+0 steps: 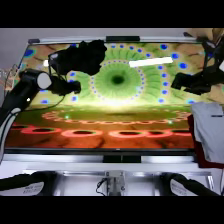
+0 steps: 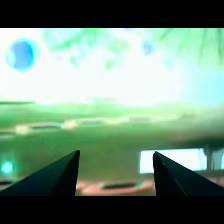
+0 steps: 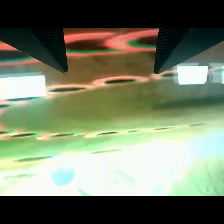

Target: Fold the shirts.

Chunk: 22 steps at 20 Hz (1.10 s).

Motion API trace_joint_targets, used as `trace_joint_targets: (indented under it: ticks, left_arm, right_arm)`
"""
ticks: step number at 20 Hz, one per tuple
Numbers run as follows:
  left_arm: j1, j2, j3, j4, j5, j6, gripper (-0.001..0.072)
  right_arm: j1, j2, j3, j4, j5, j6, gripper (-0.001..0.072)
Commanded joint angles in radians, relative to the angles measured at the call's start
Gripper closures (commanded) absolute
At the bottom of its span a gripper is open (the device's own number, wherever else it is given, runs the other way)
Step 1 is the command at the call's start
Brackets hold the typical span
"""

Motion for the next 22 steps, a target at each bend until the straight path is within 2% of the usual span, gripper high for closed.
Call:
trace_joint_targets:
  ticks: [1,3,6,7,9,11,12,15,22]
  left_arm:
    - [0.089,-0.200,0.228,-0.027,0.156,-0.055,0.0177]
    - [0.161,-0.372,0.429,-0.031,0.159,-0.054,0.0177]
    - [0.238,-0.593,0.685,-0.030,0.180,0.013,0.0176]
    - [0.259,-0.644,0.729,-0.036,0.203,-0.002,0.0177]
    - [0.298,-0.687,0.699,-0.083,0.321,-0.050,0.0176]
    - [0.331,-0.718,0.645,-0.249,0.451,-0.113,0.0177]
    - [0.333,-0.743,0.640,-0.365,0.489,-0.088,0.0177]
    - [0.299,-0.806,0.640,-0.560,0.521,0.096,0.0178]
    - [0.258,-0.822,0.648,-0.610,0.531,0.189,0.0183]
  right_arm:
    - [0.001,-0.020,0.000,0.003,-0.026,-0.006,0.0057]
    - [0.001,-0.041,0.000,0.043,-0.016,-0.018,0.0057]
    - [0.002,-0.076,0.000,0.130,-0.013,-0.055,0.0058]
    - [0.002,-0.085,0.000,0.161,-0.014,-0.068,0.0058]
    - [0.002,-0.100,0.000,0.208,-0.018,-0.085,0.0058]
    - [0.002,-0.104,0.000,0.227,-0.027,-0.090,0.0058]
    - [0.002,-0.104,0.000,0.227,-0.034,-0.090,0.0058]
    - [0.002,-0.104,0.000,0.231,-0.052,-0.090,0.0058]
    - [0.002,-0.104,0.000,0.240,-0.048,-0.089,0.0058]
